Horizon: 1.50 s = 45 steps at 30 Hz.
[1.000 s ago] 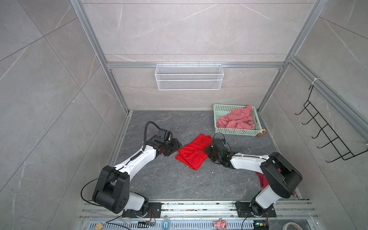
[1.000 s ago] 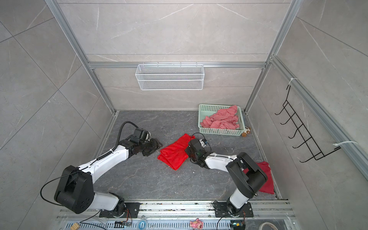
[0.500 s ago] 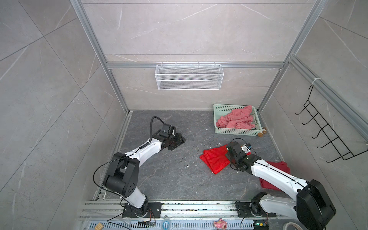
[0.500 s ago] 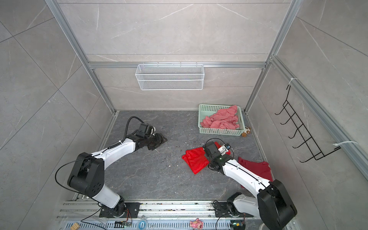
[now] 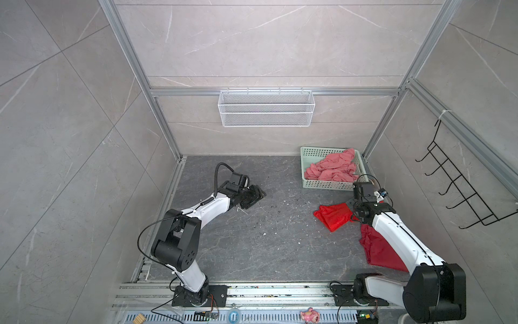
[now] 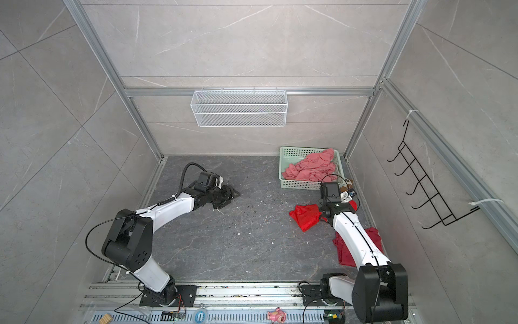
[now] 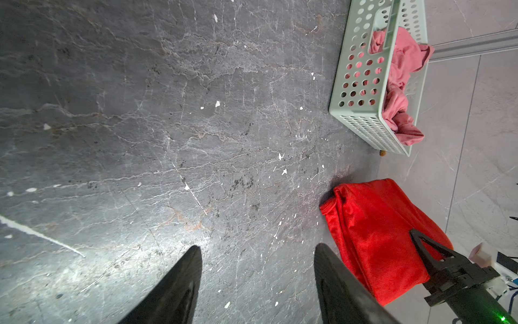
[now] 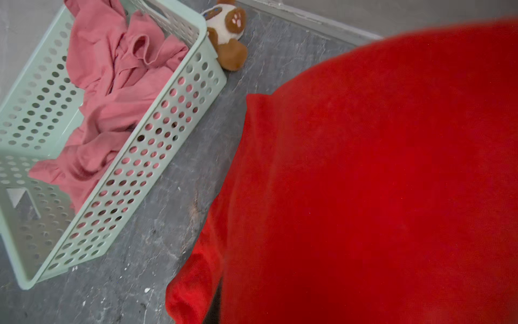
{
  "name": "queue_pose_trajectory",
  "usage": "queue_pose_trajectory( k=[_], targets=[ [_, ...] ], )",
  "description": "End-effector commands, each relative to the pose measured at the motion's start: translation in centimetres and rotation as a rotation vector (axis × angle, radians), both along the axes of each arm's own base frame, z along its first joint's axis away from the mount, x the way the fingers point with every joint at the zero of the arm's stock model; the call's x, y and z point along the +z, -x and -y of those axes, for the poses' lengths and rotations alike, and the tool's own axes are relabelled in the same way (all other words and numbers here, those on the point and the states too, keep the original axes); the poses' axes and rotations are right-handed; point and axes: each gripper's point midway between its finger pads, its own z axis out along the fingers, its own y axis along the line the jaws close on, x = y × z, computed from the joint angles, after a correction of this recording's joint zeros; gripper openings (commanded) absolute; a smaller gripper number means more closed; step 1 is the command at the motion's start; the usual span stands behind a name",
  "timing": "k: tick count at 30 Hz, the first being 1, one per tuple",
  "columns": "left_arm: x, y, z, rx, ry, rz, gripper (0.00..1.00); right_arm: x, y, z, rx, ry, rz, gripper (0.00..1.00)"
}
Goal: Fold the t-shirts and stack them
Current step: 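Carry the red shirt with the right gripper toward the dark red shirt, then lower the red shirt onto the dark red shirt with the right gripper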
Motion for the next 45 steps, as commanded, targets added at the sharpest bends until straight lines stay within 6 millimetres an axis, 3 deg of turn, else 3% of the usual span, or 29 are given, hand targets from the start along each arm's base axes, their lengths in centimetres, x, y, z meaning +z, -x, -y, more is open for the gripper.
queue_pose_trajectory(
  k=[1,6,10,20,23,27,31,36,40,45],
  targets=[
    [1.7,-1.2,0.8,-0.006,0.043,0.033,0.66,0.1,-1.0,1.0,0.073,-0.013,-0.030,0.00],
    [1.4,-1.4,0.9,-0.003,0.043,0.024,0.66,0.6,-1.0,3.8,0.051,-0.036,-0.028,0.00],
    [1.2,-1.6,1.0,-0.002,0.046,0.018,0.66,2.1,0.8,6.3,-0.003,-0.025,-0.020,0.00],
    [0.5,-2.2,2.0,-0.024,0.074,-0.006,0.66,3.8,5.3,9.9,-0.064,-0.053,-0.003,0.00],
    [0.4,-2.3,2.2,-0.029,0.083,-0.007,0.66,3.5,6.2,10.7,-0.067,-0.068,-0.016,0.00],
    [0.2,-2.4,2.4,-0.034,0.094,-0.013,0.66,1.7,7.4,11.9,-0.120,-0.104,-0.022,0.00],
    [0.1,-2.4,2.5,-0.039,0.097,-0.014,0.66,0.6,7.3,12.8,-0.141,-0.139,0.006,0.00],
    [0.0,-2.5,2.5,-0.035,0.097,-0.013,0.66,3.1,5.7,13.7,-0.117,-0.137,0.069,0.00],
    [-0.3,-2.5,2.5,-0.031,0.103,-0.019,0.66,5.3,5.8,13.8,-0.106,-0.099,0.092,0.00],
    [-0.2,-2.7,2.7,-0.037,0.111,-0.019,0.66,4.5,7.6,13.5,-0.134,-0.078,0.036,0.00]
  ],
)
